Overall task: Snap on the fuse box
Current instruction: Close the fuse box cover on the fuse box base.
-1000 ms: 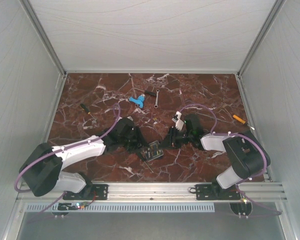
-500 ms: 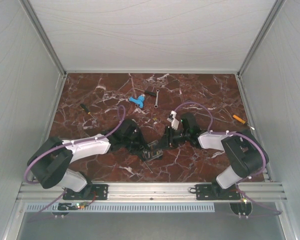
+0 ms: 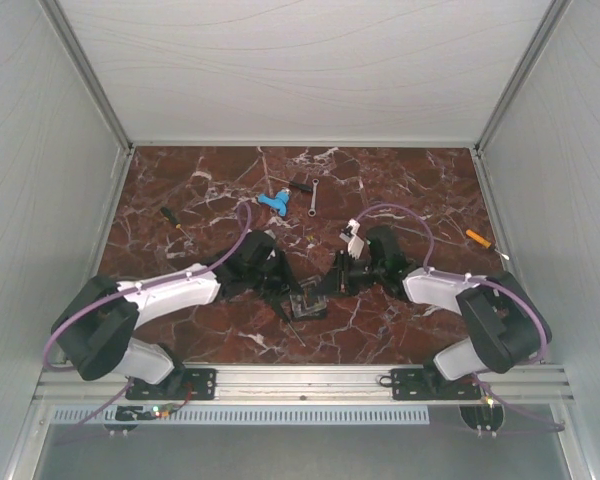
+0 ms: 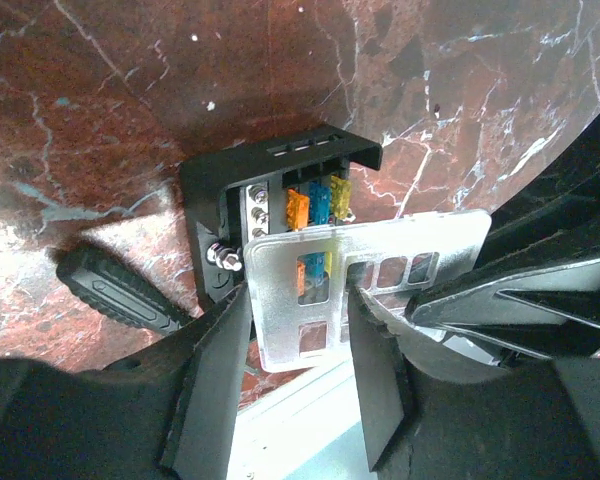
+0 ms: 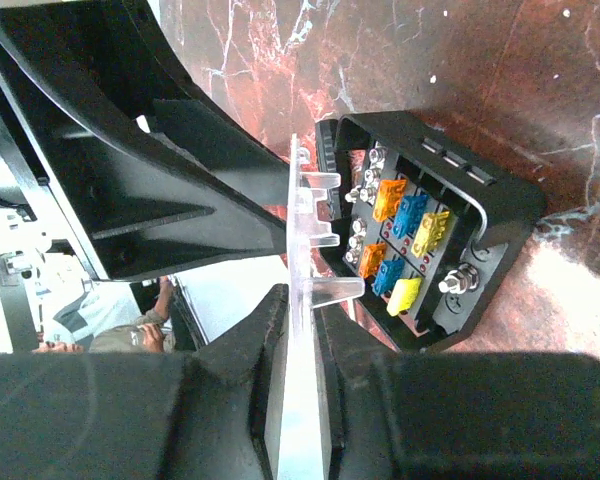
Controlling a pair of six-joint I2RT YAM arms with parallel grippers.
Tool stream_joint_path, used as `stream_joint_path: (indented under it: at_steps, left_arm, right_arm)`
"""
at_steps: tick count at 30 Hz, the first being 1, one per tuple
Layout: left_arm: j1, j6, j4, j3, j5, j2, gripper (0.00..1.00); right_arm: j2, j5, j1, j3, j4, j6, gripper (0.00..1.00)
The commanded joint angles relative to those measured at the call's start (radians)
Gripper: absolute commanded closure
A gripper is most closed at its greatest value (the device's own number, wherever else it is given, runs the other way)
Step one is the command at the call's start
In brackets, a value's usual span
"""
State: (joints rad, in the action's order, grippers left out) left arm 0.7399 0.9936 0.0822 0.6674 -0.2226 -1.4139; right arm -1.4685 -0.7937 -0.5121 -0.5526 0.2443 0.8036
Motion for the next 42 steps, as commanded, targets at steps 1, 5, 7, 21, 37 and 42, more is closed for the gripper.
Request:
stream_joint_path:
  at_steps: [1,5,7,21,37,42]
  left_arm:
    - [0.006,-0.028,-0.012,0.082,0.003,0.009,0.56]
    - [0.006,-0.049,0.008,0.11,0.013,-0.015,0.56]
    - [0.006,-0.056,0.016,0.117,0.022,-0.024,0.56]
    - [0.005,-0.056,0.004,0.109,0.016,-0.077,0.57]
    - [0.006,-0.054,0.021,0.089,0.039,-0.05,0.49]
    - [0.006,-0.055,0.032,0.082,0.043,-0.036,0.45]
  right_arm:
    - [0.057,0.026,-0.012,0.039,0.058,0.083,0.88]
    - [0.069,0.064,-0.018,0.066,0.079,0.105,0.87]
    - [0.057,0.069,-0.021,0.073,0.092,0.109,0.87]
    - [-0.058,0.065,-0.028,0.09,0.149,0.098,0.83]
    - [0.015,0.169,-0.029,0.024,-0.104,-0.061,0.61]
    - [0.07,0.263,-0.029,0.005,-0.227,-0.128,0.54]
